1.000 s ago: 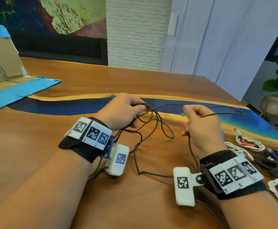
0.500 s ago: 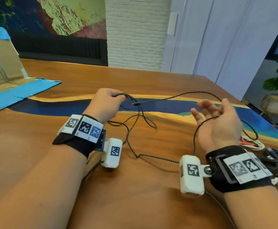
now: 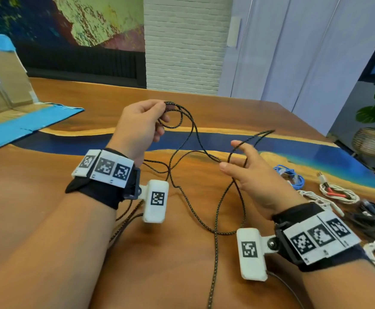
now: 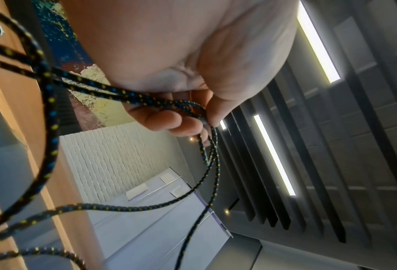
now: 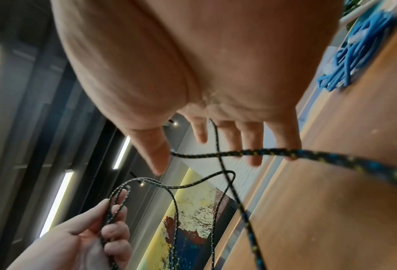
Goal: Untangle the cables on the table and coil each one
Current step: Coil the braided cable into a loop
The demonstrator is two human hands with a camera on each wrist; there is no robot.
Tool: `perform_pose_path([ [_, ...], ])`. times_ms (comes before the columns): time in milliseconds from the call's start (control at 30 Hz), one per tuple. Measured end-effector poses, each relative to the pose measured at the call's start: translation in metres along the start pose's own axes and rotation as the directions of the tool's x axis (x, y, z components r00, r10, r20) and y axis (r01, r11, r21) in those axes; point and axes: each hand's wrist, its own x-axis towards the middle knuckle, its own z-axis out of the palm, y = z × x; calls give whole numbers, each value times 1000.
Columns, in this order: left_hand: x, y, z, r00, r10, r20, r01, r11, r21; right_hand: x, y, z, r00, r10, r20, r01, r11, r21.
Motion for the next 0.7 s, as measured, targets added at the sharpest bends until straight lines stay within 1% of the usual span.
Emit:
perform_pose_path([
  [67,-2,0,1,999,-9,32,11,999,-46,4,2,-4,987,-5,-158,7,1000,17],
  [133,-4,-1,3,997,-28,73,33,996,-79,5,3,-7,958,-46,-285,58,998,34],
  [200,-6,-1,7,991,-41,126,54,993,-104,4,3,-7,916,-88,-392,122,991,61],
  [267,-9,-1,11,983,-50,175,71,991,-115,5,5,-6,862,-132,-489,184,981,59],
  [300,-10,0,12,979,-53,199,77,990,-115,5,4,-5,842,-138,-522,207,975,77],
  [333,-11,0,13,973,-56,222,83,990,-112,5,3,-5,833,-131,-538,224,968,112],
  [400,-13,1,15,962,-64,266,94,990,-102,4,0,-4,852,-105,-512,243,947,209],
  [467,-15,0,17,948,-67,312,94,993,-72,3,-2,-3,884,-150,-442,290,919,267],
  [533,-17,0,20,929,-61,366,78,996,-32,-1,-8,1,927,-227,-300,321,894,313],
  [567,-18,0,21,918,-59,391,69,998,-11,-4,-11,6,945,-247,-212,307,892,331],
  [600,-20,0,22,908,-61,414,61,998,13,-7,-13,10,956,-258,-141,290,903,318],
  [633,-21,0,22,898,-66,434,54,998,41,-10,-14,14,958,-271,-98,287,918,274],
  [667,-21,0,22,891,-78,448,50,996,73,-11,-13,17,956,-280,-87,292,927,234],
  [700,-21,-1,22,888,-94,450,52,993,105,-12,-13,18,957,-275,-96,290,928,234],
])
